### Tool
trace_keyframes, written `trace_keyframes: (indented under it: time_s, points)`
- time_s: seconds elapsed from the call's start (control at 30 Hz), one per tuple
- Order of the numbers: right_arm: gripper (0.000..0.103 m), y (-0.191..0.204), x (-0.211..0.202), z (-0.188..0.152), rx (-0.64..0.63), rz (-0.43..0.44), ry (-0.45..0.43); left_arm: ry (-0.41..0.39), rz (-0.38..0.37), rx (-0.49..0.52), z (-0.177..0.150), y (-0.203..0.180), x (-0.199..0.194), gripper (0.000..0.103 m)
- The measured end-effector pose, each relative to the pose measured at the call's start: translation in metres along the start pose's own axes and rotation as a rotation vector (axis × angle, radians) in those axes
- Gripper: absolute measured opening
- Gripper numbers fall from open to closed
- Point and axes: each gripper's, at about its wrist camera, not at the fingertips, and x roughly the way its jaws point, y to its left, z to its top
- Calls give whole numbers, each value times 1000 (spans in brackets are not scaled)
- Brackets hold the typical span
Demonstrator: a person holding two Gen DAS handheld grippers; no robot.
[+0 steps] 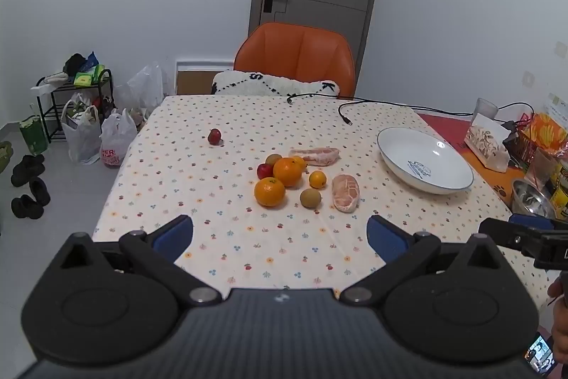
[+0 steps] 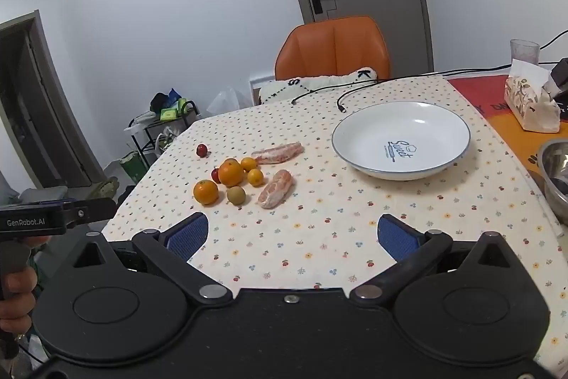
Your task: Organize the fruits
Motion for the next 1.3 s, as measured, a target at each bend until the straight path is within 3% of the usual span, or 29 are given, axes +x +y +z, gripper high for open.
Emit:
trace_keyframes:
  time_s: [0.13, 0.23, 1.3]
  points:
    - [103, -5, -5, -1, -7, 19, -16, 16, -2, -5, -3, 3, 2, 103]
    - [103, 2, 3, -4, -46, -24, 15, 13, -5, -6, -6, 7, 4, 103]
    - [103, 1, -7, 0, -33, -29, -11, 2, -14, 18, -6, -6, -1, 103]
